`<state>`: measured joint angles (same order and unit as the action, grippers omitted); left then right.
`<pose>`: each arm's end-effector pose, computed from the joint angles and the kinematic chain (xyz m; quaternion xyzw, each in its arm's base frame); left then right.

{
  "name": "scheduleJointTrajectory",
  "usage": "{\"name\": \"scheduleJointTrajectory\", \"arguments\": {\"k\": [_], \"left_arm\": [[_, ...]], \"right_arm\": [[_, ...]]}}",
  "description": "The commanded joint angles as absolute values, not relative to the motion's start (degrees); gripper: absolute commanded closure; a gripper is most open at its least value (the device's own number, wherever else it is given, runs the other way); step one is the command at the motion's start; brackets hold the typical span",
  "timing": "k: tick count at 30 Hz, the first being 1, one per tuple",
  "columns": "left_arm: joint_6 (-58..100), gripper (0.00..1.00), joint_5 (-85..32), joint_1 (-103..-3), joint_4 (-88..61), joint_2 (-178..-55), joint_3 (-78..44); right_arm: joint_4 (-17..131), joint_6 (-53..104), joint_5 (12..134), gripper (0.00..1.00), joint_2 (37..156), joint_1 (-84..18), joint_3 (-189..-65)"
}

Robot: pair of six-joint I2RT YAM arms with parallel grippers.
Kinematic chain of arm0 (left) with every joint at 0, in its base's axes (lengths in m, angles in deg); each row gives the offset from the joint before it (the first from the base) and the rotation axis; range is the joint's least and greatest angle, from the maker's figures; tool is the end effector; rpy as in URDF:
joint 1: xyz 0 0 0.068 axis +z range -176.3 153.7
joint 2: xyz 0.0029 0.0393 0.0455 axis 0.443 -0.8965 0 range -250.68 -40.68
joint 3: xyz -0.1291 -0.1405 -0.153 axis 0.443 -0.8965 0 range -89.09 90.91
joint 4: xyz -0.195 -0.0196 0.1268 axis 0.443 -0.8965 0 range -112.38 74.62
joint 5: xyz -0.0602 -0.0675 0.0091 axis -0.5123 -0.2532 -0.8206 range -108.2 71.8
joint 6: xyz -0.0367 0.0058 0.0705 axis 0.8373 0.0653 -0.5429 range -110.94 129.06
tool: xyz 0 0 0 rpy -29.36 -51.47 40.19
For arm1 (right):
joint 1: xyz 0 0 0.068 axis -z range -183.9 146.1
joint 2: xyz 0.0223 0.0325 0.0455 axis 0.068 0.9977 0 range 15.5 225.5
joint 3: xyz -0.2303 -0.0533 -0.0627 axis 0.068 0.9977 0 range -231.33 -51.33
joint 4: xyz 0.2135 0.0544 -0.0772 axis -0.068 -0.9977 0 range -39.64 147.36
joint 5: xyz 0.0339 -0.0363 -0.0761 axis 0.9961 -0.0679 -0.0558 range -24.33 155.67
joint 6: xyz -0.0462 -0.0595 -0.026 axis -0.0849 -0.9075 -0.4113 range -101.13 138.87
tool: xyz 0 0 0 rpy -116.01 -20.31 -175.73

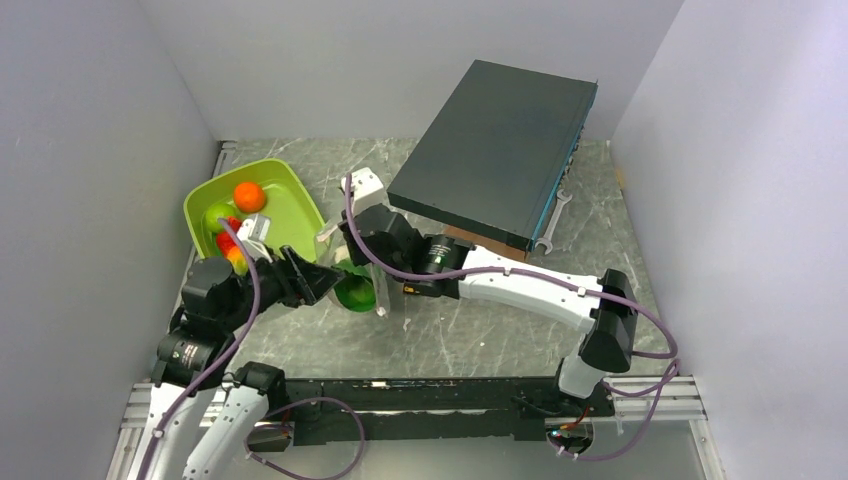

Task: Place the food in the zip-top bag and seal the zipper
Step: Place the fake vegetable in the zipper food storage bag, then adjust the zipper food storage bag at the center of the board.

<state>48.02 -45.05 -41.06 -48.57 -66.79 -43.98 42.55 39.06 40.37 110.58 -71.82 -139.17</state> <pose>0.1121 -0.0614 0.3102 -0.0214 0.7803 -0.4335 0.4503 0.1728 0.3482 0.3285 -0.2155 0.7895 0.2485 0.5181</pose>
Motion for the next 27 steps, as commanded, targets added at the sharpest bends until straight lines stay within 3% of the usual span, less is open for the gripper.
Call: {"name": "scheduleJointTrajectory", "arguments": {"k": [1, 4, 8, 10, 20, 27], "left_arm": [[43.82, 0.33, -43.15, -41.06, -53.18, -69.31, -40.37], [43.08, 0.37, -43.07, -41.06, -52.28, -70.27, -39.87], [40.37, 0.54, -38.81, -40.99, -54.66, -71.24, -36.94], [39.25, 0.59, -37.54, -41.05, -56.94, -71.16, -35.39], [38.57, 0.60, -36.02, -41.04, -58.34, -67.14, -33.96], [38.49, 0.55, -41.77, -41.02, -55.85, -70.55, -36.53]], "right_arm": [[40.79, 40.21, 43.29, 1.00, 110.03, -71.89, -143.85], [40.18, 39.91, 43.86, 1.00, 110.17, -71.90, -144.57], [39.71, 39.64, 44.52, 1.00, 110.32, -71.95, -145.19], [39.67, 39.41, 44.37, 1.00, 110.16, -71.88, -145.19], [40.42, 38.56, 44.14, 1.00, 109.88, -71.85, -145.16], [40.88, 38.79, 43.79, 1.00, 109.56, -71.86, -144.83]]}}
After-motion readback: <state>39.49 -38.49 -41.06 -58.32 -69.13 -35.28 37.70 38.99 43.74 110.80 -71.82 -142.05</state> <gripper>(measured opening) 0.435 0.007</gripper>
